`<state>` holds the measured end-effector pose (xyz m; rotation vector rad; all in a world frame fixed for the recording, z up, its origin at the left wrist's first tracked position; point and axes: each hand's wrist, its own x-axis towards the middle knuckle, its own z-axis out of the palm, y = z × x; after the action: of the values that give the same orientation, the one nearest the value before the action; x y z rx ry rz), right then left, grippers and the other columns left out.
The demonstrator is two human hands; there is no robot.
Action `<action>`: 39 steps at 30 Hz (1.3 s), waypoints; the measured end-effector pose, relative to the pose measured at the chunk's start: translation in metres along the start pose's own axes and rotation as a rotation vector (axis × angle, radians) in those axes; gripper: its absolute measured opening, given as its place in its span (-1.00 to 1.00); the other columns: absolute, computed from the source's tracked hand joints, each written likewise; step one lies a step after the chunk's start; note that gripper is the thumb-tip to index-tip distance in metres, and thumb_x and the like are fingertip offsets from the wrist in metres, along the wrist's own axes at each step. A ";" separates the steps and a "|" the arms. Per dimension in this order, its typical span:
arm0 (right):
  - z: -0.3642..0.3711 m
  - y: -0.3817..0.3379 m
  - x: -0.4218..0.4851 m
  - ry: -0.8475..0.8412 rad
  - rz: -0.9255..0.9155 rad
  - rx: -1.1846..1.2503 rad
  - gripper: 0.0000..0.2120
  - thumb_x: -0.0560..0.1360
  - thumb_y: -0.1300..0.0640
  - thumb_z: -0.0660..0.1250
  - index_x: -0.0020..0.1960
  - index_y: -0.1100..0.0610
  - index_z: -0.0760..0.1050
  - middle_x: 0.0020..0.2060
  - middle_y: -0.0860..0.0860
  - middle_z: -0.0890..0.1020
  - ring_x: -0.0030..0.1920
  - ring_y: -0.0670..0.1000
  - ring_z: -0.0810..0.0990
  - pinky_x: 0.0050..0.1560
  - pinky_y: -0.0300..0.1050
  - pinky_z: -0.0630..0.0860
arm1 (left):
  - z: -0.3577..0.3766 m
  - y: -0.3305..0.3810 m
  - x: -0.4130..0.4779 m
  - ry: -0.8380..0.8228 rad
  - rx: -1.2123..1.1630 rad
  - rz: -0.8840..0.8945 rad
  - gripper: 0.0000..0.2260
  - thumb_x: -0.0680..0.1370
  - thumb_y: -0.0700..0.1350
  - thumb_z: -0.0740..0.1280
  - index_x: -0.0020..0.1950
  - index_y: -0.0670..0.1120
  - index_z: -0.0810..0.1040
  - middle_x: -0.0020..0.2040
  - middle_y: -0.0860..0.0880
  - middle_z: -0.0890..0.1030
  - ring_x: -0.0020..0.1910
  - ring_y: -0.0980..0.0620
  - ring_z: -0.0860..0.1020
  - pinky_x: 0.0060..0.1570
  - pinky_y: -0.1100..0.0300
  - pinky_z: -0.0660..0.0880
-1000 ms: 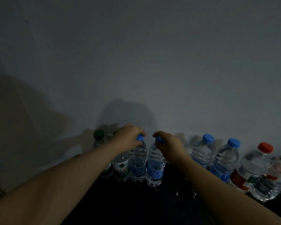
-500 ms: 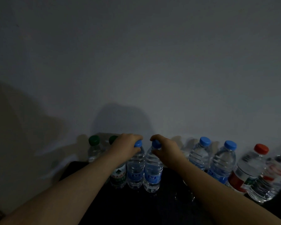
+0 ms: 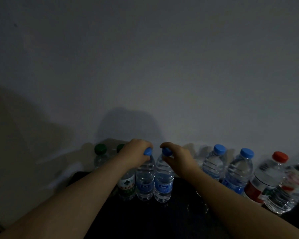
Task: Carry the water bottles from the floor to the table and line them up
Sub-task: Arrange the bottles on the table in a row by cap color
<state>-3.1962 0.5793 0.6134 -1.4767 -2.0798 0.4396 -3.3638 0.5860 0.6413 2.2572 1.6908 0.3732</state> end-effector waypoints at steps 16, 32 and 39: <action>0.007 0.000 -0.005 0.031 0.055 0.046 -0.68 0.52 0.21 0.27 0.27 0.08 0.39 0.17 0.13 0.55 0.10 0.08 0.53 -0.04 -0.24 0.34 | 0.001 0.001 -0.002 -0.065 -0.059 -0.008 -0.63 0.54 -0.23 0.26 0.35 -0.06 0.40 0.31 -0.14 0.47 0.21 -0.09 0.46 0.02 0.21 0.32; -0.011 -0.019 -0.014 -0.017 0.090 -0.020 -0.43 0.44 0.15 0.39 0.40 0.01 0.28 0.34 0.09 0.40 0.28 0.10 0.41 0.25 -0.10 0.36 | 0.004 0.004 -0.017 0.146 -0.083 0.012 -0.50 0.53 -0.19 0.28 0.45 -0.02 0.27 0.43 -0.05 0.36 0.35 -0.06 0.39 0.25 0.11 0.36; -0.032 -0.036 -0.037 0.036 0.138 -0.319 -0.47 0.48 0.04 0.28 0.41 -0.05 0.21 0.33 0.04 0.42 0.31 0.12 0.36 0.27 0.05 0.37 | -0.015 0.016 -0.041 0.206 0.103 0.073 -0.59 0.54 -0.14 0.21 0.40 -0.02 0.31 0.36 -0.05 0.43 0.28 -0.07 0.41 0.17 0.06 0.44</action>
<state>-3.1949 0.5309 0.6495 -1.8035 -2.0985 0.1334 -3.3668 0.5431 0.6595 2.4328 1.7658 0.5655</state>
